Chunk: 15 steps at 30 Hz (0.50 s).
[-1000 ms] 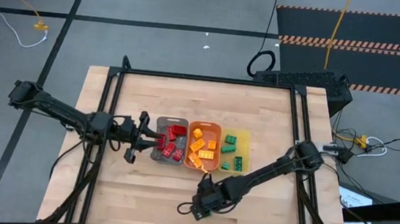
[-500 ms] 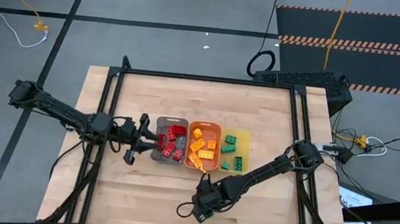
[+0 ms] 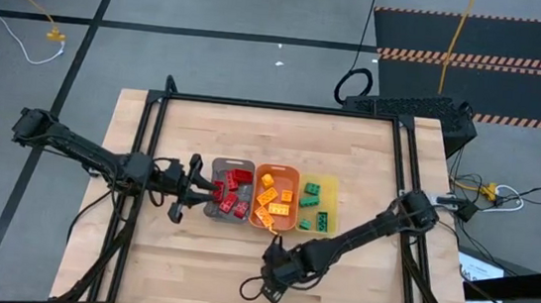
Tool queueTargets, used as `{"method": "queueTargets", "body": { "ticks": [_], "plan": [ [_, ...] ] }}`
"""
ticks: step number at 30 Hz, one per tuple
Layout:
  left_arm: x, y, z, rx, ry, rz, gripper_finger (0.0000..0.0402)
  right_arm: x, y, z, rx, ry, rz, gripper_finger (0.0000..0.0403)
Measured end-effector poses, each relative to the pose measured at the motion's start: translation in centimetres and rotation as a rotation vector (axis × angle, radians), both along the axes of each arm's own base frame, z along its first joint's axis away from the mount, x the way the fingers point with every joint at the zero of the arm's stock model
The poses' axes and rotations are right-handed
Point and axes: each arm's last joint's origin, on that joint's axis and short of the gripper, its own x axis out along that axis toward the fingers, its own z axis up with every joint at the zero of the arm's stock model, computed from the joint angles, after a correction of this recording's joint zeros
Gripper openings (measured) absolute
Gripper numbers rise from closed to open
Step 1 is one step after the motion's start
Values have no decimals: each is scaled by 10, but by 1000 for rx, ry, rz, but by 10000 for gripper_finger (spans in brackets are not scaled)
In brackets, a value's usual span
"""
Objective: Sort & place blocks by color
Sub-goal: Put the green game piece into the yellow bin
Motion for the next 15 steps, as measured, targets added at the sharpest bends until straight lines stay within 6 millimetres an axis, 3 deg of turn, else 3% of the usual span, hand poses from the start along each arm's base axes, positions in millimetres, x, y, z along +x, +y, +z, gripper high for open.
{"method": "queueTargets", "body": {
  "ticks": [7,12,15],
  "plan": [
    [0,0,-2,6,22,0,108,-14,-15,74,-122,-246,-9,118],
    [0,0,-2,12,21,1,108,-39,-33,115,-257,-302,-71,118],
    [0,0,-2,12,20,1,108,-56,-46,129,-337,-267,-117,118]
  ]
}}
